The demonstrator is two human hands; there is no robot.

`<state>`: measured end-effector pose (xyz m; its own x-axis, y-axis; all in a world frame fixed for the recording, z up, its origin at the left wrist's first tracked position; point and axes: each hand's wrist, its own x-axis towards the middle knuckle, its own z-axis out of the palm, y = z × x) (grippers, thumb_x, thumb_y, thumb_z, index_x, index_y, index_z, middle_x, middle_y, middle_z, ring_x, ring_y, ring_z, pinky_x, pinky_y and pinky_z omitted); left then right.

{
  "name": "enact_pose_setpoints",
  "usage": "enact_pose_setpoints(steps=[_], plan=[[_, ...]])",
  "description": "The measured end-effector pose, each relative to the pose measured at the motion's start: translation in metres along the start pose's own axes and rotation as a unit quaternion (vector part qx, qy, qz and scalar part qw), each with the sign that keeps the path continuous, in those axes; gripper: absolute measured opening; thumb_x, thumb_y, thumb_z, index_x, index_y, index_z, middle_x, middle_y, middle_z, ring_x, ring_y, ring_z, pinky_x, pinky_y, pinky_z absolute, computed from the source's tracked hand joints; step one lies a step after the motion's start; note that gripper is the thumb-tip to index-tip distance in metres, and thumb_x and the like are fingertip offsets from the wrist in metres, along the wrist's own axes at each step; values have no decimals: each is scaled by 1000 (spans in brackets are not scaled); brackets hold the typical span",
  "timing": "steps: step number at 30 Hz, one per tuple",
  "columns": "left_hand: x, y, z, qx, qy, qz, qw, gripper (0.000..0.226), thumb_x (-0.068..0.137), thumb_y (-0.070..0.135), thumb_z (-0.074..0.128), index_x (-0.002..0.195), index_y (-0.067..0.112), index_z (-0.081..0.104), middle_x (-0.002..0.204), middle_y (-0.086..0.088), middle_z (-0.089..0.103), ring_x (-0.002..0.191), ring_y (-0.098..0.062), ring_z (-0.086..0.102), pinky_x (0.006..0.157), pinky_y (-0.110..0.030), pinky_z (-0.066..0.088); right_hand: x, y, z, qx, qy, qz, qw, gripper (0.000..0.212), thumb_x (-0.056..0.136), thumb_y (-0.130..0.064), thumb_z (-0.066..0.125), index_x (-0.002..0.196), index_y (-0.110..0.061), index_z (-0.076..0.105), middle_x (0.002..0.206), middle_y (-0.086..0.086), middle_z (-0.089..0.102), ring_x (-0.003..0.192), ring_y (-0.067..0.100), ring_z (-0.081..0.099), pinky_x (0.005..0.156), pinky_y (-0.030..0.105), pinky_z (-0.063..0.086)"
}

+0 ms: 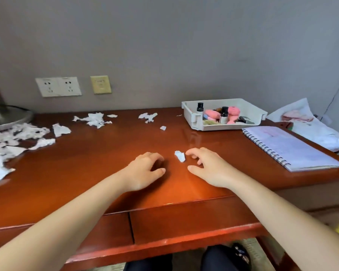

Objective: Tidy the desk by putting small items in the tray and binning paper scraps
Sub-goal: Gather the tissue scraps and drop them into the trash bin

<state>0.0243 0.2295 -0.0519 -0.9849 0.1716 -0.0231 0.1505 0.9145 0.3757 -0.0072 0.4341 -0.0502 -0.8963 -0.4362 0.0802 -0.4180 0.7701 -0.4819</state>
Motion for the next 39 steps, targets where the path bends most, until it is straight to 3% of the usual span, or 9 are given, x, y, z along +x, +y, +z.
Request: enact_pose_setpoints(steps=[5, 8, 11, 17, 21, 25, 29, 33, 39], plan=[[11, -46, 1, 40, 107, -69, 991, 49, 96, 41, 43, 140, 23, 35, 146, 1, 38, 135, -20, 35, 111, -35, 29, 50, -9, 25, -7, 43, -27, 999, 41, 93, -19, 54, 134, -19, 48, 128, 2, 49, 115, 19, 51, 94, 26, 41], [24, -63, -1, 41, 142, -90, 985, 51, 96, 43, 41, 141, 22, 33, 149, 1, 35, 138, -20, 30, 113, -37, 26, 82, -12, 32, -21, 62, -44, 997, 17, 94, -14, 52, 106, -16, 63, 103, -1, 52, 101, 20, 55, 80, 22, 38], [41, -75, -5, 43, 148, -107, 982, 51, 96, 44, 38, 142, 23, 32, 150, 1, 33, 140, -19, 27, 114, -38, 21, 115, -14, 35, -49, 76, -53, 995, 12, 93, -13, 51, 88, -19, 59, 94, -4, 51, 96, 21, 57, 77, 24, 37], [81, -96, -13, 44, 170, -136, 975, 55, 96, 46, 37, 144, 21, 29, 152, -1, 30, 141, -21, 25, 115, -40, 20, 173, -12, 48, 8, 127, -22, 992, 38, 94, -14, 52, 132, -19, 49, 131, 2, 45, 115, 23, 53, 89, 23, 38], [108, -108, -17, 45, 178, -143, 972, 57, 96, 46, 37, 145, 20, 27, 153, -3, 29, 142, -22, 23, 116, -41, 20, 208, -10, 50, 5, 130, 10, 991, 48, 95, -15, 52, 141, -14, 41, 144, 7, 39, 128, 26, 45, 102, 30, 37], [137, -117, -21, 41, 183, -139, 972, 60, 95, 48, 38, 146, 20, 25, 153, -3, 27, 143, -22, 21, 117, -41, 19, 232, -7, 50, -15, 126, 0, 992, 23, 95, -11, 49, 113, -13, 64, 115, 6, 55, 107, 24, 56, 77, 24, 39], [167, -123, -25, 36, 185, -131, 973, 66, 93, 52, 39, 148, 21, 21, 154, -4, 25, 144, -22, 20, 117, -42, 18, 255, 3, 47, -12, 136, 1, 991, 15, 94, -9, 49, 86, -18, 58, 94, -2, 50, 91, 21, 55, 71, 24, 37], [200, -128, -28, 33, 185, -116, 975, 71, 90, 57, 41, 148, 23, 19, 156, -3, 22, 145, -22, 17, 118, -42, 16, 275, 18, 40, -4, 181, 20, 983, 14, 93, -7, 49, 89, -12, 62, 100, 6, 57, 94, 23, 53, 74, 27, 39], [252, -134, -33, 36, 157, -90, 983, 80, 84, 67, 43, 149, 40, 4, 161, -1, 5, 148, -20, -2, 119, -44, 0, 308, 34, 38, -79, 175, 60, 979, 16, 95, -13, 45, 100, -16, 60, 141, 9, 42, 131, 29, 35, 106, 39, 34]])
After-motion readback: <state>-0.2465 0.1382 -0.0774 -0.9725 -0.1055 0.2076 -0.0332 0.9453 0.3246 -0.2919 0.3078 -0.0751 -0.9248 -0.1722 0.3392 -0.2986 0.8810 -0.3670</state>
